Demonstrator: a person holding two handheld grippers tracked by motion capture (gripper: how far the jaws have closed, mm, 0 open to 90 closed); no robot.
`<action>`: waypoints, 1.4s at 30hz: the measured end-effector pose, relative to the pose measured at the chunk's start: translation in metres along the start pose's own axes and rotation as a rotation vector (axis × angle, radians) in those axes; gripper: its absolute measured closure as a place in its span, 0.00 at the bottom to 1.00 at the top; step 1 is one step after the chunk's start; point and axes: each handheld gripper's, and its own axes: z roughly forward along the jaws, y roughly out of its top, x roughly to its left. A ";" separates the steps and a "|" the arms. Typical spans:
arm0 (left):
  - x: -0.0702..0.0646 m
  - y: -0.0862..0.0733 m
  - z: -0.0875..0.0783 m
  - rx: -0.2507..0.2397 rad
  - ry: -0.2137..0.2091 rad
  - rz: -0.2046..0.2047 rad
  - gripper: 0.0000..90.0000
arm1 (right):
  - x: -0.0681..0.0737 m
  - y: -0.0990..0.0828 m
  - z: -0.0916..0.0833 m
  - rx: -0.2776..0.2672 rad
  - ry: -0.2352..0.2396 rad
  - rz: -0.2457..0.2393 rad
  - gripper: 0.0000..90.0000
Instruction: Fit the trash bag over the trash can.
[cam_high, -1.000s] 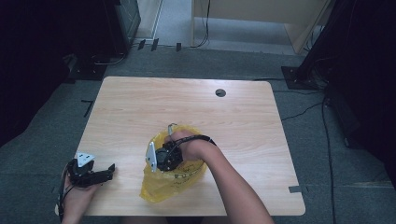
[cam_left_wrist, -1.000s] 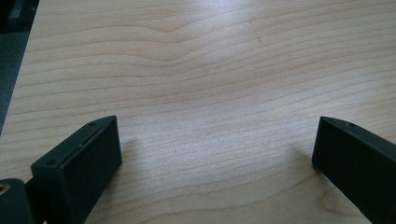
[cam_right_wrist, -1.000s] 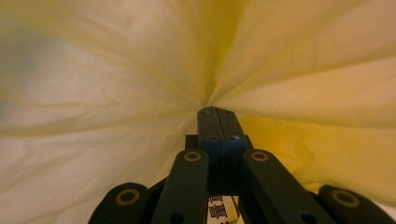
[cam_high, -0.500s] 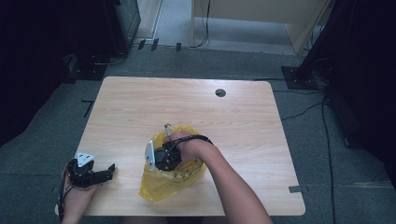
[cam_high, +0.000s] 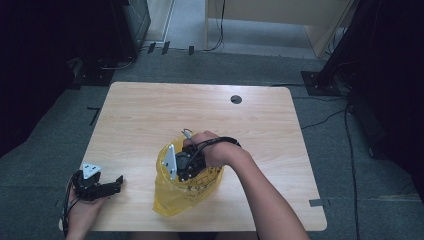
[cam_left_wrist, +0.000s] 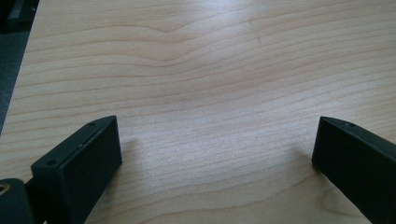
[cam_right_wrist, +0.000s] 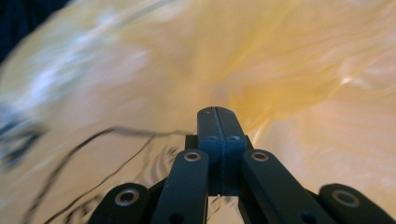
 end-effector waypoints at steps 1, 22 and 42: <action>0.000 0.000 0.000 -0.002 0.000 -0.001 0.01 | 0.003 0.000 -0.001 0.012 0.006 -0.009 1.00; 0.000 0.000 0.000 -0.003 -0.001 -0.001 0.01 | 0.020 0.006 0.008 0.332 0.150 -0.094 1.00; 0.000 0.001 0.001 -0.002 -0.002 0.002 0.01 | 0.009 0.004 0.022 0.284 0.221 -0.065 1.00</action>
